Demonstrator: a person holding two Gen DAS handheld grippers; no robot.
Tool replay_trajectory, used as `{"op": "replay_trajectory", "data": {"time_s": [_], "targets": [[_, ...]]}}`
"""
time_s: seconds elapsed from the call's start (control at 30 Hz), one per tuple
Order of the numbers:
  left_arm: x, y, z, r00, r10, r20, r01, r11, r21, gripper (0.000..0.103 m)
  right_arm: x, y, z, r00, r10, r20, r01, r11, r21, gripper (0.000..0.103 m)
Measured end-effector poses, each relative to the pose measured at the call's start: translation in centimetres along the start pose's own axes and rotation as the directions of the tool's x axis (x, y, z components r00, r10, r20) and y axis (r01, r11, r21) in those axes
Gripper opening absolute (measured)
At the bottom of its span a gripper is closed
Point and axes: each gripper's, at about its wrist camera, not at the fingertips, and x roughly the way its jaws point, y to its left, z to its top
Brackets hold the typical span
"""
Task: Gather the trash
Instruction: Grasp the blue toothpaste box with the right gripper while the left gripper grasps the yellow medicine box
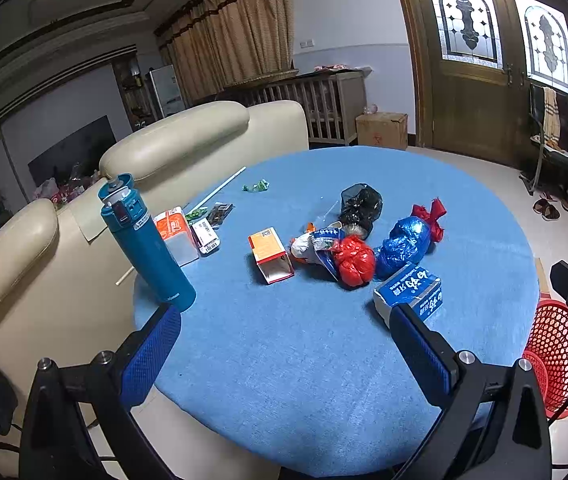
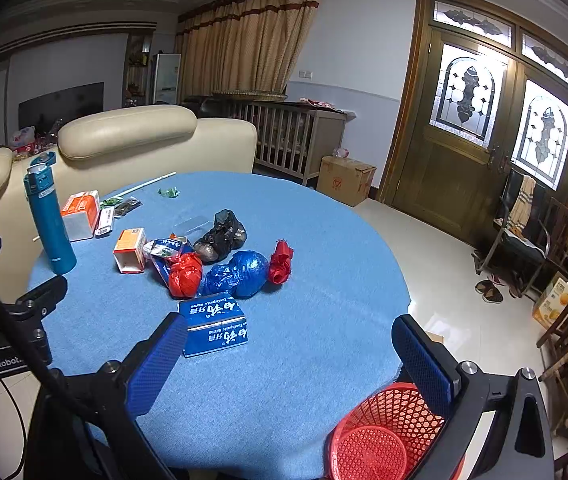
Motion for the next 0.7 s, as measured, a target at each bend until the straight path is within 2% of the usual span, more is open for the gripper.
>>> {"op": "replay_trajectory", "data": {"time_s": [0.37,0.53,0.63,0.7], "targets": [[1.0,0.5,-0.4,1.0,0.007,-0.024,-0.007,1.0,-0.006,0.103,1.0,-0.3,-0.3,0.998,0.041,-0.037,-0.04,0.999,0.025,0.103],[2.2,1.2,-1.0,0.998,0.017,-0.052,-0.017,1.0,-0.011,0.103,2.5,-0.3,-0.7,0.989,0.116,-0.091,-0.111,0.992,0.063,0.103],[3.6,1.6,-1.7,0.996,0.029,-0.082,-0.029,1.0,-0.005,0.103,4.8,-0.4,-1.5,0.96,0.221,-0.17,-0.201,0.972,0.124,0.103],[4.5,1.9,-2.2,0.994,0.034,-0.105,-0.035,0.999,-0.008,0.103,6.9,-0.3,-2.0,0.927,0.29,-0.236,-0.254,0.952,0.171,0.103]]}}
